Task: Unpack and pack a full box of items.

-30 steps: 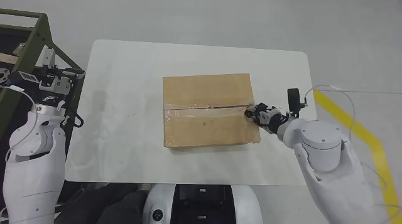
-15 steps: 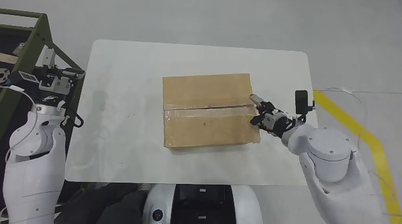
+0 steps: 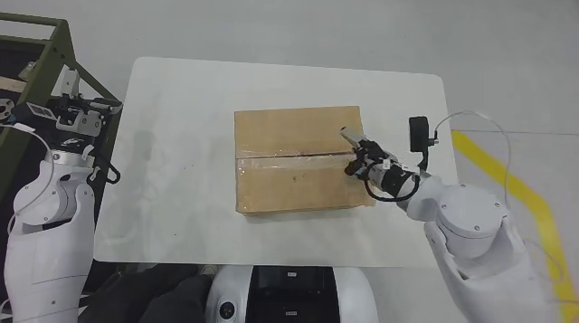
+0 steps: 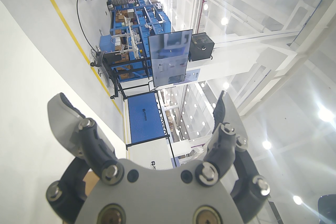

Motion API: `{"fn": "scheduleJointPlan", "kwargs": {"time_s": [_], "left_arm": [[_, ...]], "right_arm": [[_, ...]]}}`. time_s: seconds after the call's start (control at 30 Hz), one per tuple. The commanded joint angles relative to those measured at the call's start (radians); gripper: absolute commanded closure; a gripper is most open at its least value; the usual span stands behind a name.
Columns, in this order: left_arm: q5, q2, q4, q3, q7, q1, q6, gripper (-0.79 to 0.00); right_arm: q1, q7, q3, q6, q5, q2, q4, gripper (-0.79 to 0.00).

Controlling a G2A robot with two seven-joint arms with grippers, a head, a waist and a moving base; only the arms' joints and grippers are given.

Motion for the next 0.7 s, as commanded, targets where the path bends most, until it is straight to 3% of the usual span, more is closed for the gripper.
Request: {"fn": "scheduleJointPlan", "kwargs": {"time_s": [0.0, 0.37, 0.67], "left_arm": [[0.000, 0.000, 0.000, 0.000, 0.000, 0.000, 0.000, -0.785], [0.000, 0.000, 0.000, 0.000, 0.000, 0.000, 0.000, -0.785], [0.000, 0.000, 0.000, 0.000, 0.000, 0.000, 0.000, -0.785]], "right_arm": [[0.020, 0.013, -0.015, -0.012, -0.009, 0.000, 0.019, 0.000], [0.076, 0.043, -0.032, -0.073, 0.011, -0.001, 0.150, 0.000], [0.112, 0.055, -0.051, -0.009, 0.011, 0.000, 0.211, 0.000]]}}
